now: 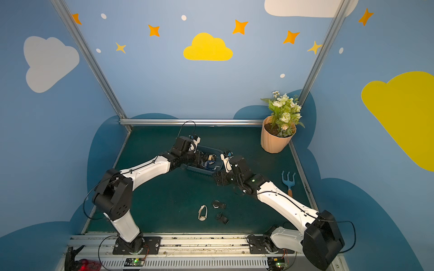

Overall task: Put the watch into the storage box
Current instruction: Place the watch in the storage box.

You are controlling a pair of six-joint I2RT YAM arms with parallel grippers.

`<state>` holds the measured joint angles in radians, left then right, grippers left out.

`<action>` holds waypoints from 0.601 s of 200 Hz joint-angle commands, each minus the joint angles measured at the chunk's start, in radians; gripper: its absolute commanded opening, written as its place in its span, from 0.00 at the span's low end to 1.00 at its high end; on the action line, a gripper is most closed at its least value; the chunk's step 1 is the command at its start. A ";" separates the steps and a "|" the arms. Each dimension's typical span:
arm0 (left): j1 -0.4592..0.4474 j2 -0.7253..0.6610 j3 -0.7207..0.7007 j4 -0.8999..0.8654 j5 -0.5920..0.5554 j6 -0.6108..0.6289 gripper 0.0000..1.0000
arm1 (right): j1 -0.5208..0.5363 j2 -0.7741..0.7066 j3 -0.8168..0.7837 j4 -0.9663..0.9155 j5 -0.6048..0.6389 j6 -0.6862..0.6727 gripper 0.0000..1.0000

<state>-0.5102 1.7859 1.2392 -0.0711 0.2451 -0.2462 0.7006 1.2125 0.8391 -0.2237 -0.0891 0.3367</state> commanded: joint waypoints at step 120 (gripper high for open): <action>0.046 0.021 0.057 0.030 0.074 -0.039 0.73 | 0.004 0.037 0.055 -0.057 0.062 0.002 0.83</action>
<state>-0.4690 1.8984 1.3037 -0.0742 0.2867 -0.2710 0.7021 1.2457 0.8543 -0.2398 -0.0597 0.3351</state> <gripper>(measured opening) 0.666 0.834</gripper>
